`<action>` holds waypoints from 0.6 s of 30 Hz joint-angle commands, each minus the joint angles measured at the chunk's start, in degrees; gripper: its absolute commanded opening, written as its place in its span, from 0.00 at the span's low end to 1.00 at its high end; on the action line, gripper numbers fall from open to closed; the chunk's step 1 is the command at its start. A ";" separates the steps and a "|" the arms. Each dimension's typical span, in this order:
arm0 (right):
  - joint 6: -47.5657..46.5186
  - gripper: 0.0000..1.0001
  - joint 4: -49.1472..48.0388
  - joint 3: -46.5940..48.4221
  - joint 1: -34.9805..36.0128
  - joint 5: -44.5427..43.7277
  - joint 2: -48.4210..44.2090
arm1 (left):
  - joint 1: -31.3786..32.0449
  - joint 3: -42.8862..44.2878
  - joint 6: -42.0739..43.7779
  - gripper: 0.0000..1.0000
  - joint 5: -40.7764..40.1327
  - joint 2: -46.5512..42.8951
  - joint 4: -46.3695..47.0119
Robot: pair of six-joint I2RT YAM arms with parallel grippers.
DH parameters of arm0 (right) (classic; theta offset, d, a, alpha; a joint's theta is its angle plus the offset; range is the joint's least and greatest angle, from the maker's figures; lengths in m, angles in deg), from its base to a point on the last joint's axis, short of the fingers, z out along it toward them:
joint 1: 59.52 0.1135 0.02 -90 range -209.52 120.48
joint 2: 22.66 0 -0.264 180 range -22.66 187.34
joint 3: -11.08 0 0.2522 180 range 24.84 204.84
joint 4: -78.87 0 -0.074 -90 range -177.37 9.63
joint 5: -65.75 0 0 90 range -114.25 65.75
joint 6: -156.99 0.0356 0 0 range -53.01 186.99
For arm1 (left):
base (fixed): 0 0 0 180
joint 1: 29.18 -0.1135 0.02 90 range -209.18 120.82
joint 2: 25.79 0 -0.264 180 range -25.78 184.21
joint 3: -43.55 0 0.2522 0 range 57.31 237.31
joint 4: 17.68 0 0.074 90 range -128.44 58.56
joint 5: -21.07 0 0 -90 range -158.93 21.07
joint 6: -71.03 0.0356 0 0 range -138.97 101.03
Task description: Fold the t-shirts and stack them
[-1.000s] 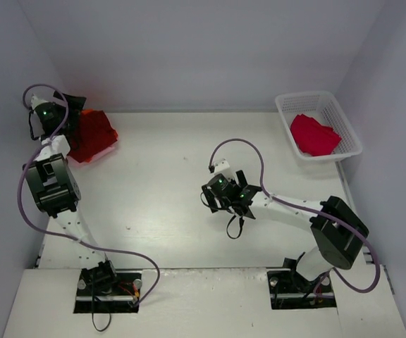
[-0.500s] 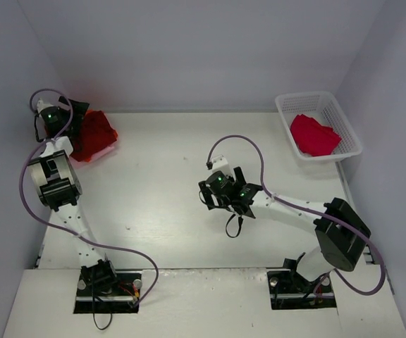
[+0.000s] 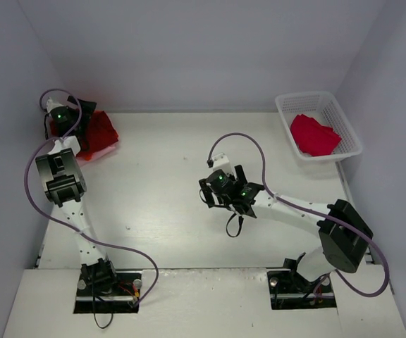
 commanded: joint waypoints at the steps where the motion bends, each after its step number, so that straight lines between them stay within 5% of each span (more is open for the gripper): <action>1: -0.01 1.00 -0.54 2.29 0.41 -2.91 -4.23 | 1.95 -1.10 -0.30 0.88 -0.01 4.21 -7.07; 18: 0.43 1.00 -0.02 0.70 0.33 -3.61 -5.56 | 2.56 -5.05 -0.66 0.88 -2.29 -1.49 -6.63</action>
